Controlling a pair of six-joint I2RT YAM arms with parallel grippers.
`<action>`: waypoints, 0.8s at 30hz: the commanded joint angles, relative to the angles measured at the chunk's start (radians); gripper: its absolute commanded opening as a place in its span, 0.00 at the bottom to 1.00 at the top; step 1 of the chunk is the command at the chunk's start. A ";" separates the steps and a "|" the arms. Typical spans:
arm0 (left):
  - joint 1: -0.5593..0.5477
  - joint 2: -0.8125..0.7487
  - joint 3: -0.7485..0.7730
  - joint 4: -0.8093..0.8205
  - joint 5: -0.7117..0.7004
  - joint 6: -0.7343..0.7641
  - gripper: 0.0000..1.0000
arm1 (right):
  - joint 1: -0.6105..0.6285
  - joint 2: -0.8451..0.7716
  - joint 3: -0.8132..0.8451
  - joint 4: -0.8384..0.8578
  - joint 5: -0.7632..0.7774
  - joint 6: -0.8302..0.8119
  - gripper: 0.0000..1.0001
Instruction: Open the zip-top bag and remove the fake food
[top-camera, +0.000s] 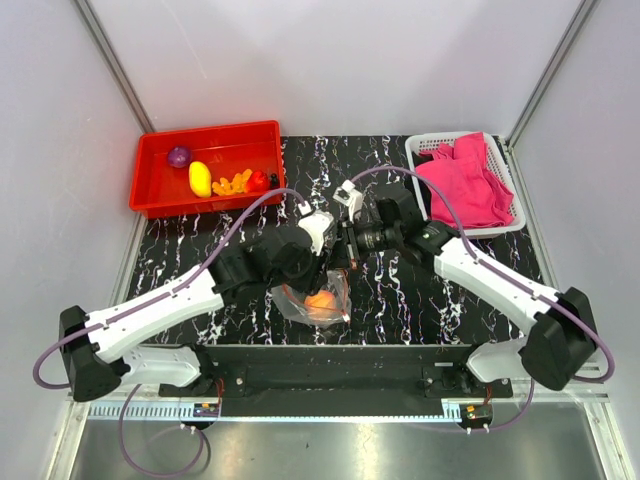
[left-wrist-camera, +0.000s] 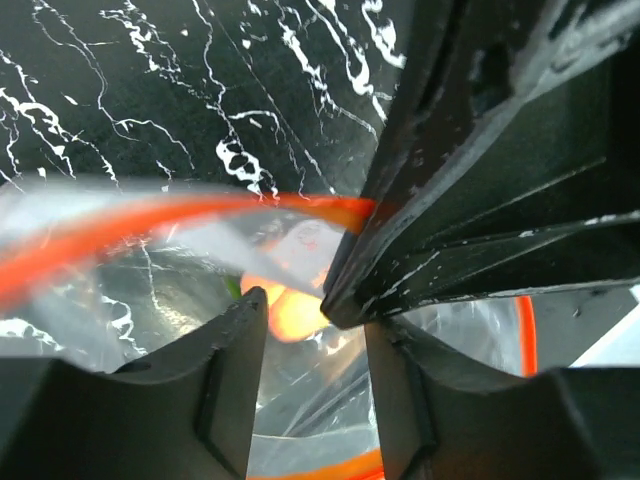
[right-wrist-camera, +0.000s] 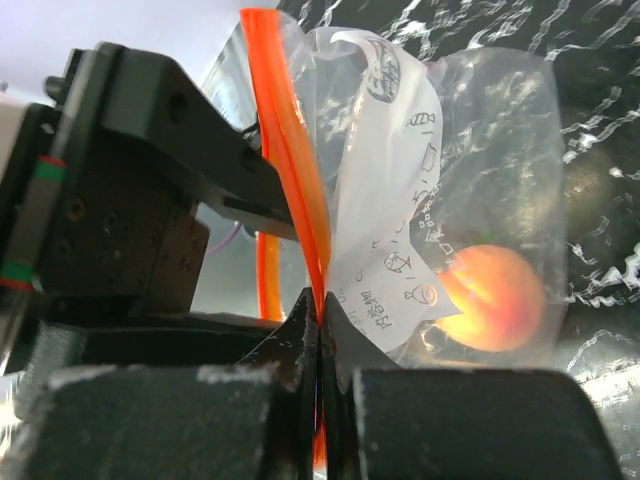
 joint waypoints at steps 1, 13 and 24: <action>0.038 -0.029 -0.020 0.026 0.108 0.121 0.44 | -0.003 0.037 0.071 -0.002 -0.234 -0.099 0.00; 0.069 -0.080 -0.278 0.312 0.160 -0.020 0.46 | -0.006 0.071 0.055 -0.031 -0.133 -0.055 0.00; 0.063 -0.089 -0.427 0.501 0.144 -0.092 0.78 | -0.015 0.056 -0.018 -0.025 -0.022 0.048 0.00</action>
